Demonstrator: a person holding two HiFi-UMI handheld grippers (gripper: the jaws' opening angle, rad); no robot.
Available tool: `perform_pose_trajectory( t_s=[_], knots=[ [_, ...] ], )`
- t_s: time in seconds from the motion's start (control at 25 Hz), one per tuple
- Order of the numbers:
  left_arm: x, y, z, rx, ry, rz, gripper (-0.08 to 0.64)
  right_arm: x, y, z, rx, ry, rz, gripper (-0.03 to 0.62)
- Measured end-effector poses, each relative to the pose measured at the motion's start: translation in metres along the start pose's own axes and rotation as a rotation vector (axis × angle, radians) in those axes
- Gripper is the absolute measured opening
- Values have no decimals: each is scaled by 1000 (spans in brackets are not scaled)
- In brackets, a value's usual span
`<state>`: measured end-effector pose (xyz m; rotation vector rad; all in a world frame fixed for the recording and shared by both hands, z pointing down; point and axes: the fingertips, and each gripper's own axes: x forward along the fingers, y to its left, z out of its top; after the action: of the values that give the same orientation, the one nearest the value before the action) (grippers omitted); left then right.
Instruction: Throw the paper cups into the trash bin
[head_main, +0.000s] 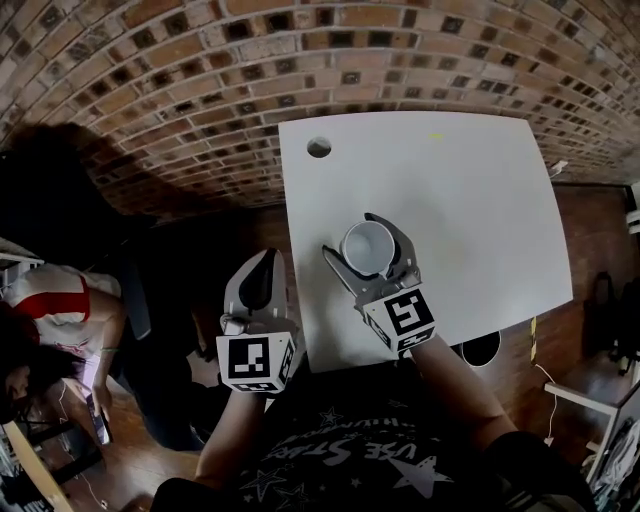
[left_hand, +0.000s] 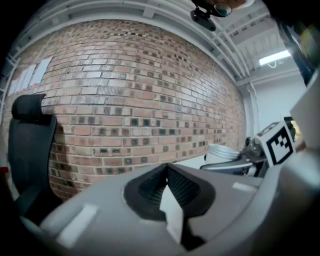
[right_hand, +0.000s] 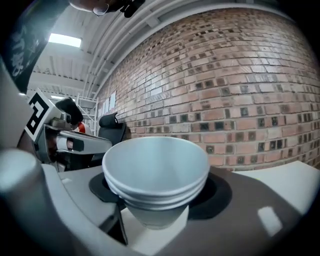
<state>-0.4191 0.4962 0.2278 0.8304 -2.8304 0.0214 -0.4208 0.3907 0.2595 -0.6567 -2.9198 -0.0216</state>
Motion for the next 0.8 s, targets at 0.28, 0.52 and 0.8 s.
perform_pose_trajectory(
  t_s=[0.28, 0.52, 0.8],
  knots=[
    [-9, -13, 21, 3, -34, -36, 5, -19, 2, 32, -4, -37, -13, 348],
    [-16, -25, 30, 3, -44, -70, 5, -35, -1, 44, -19, -58, -51, 348],
    [-15, -57, 22, 6, -35, -193, 5, -74, -12, 46, -33, -50, -163, 348]
  ],
)
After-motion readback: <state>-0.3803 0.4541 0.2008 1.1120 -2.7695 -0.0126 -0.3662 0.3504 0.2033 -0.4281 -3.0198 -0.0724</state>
